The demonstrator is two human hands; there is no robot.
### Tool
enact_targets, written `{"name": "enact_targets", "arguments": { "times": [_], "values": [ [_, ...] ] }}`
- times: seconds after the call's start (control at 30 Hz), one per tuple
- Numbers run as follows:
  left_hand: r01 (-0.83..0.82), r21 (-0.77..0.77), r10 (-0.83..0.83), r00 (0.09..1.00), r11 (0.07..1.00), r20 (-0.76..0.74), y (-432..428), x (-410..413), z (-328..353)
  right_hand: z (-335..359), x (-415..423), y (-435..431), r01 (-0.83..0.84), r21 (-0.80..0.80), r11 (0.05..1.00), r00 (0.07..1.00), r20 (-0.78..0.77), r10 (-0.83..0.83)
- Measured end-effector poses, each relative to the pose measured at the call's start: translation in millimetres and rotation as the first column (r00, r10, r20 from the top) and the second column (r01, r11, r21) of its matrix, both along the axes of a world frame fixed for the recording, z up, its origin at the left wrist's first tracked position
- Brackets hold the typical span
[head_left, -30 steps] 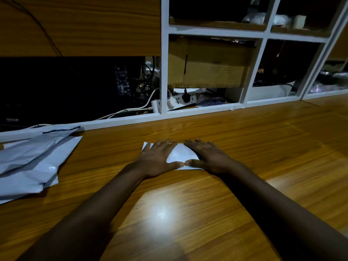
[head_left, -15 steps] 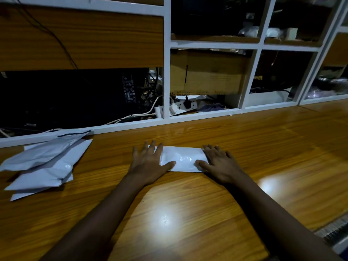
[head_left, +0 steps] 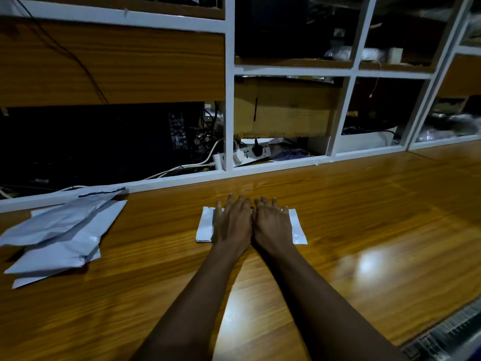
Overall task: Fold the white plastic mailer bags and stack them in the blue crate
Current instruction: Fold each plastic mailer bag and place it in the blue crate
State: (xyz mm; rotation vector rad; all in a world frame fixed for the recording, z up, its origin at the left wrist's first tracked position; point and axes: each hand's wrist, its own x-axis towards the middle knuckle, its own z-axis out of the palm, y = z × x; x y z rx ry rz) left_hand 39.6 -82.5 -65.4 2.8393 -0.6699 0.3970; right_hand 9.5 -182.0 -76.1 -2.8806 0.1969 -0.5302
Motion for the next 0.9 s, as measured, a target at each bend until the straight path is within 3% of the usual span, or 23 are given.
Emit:
{"name": "enact_targets", "arguments": {
  "times": [0.2, 0.47, 0.6, 0.9],
  "values": [
    [0.072, -0.134, -0.083, 0.993, 0.988, -0.083, 1.8, 2.8, -2.4, -9.0, 2.6, -7.7, -0.015, -0.049, 0.999, 0.994, -0.107, 0.009],
    [0.093, 0.027, -0.091, 0.994, 0.995, -0.053, 9.8, 2.9, -4.5, -11.8, 1.2, -18.2, -0.03, -0.123, 0.992, 0.987, -0.162, 0.009],
    [0.075, 0.091, -0.063, 0.99, 0.993, -0.124, 11.9, 6.0, -8.5, -15.6, 2.0, -20.9, -0.037, -0.18, 0.983, 0.983, -0.182, 0.004],
    [0.059, 0.093, -0.037, 0.974, 0.994, -0.225, 15.6, 9.1, -6.6, -16.3, 7.8, -33.4, -0.049, -0.184, 0.982, 0.974, -0.229, 0.006]
  ]
}}
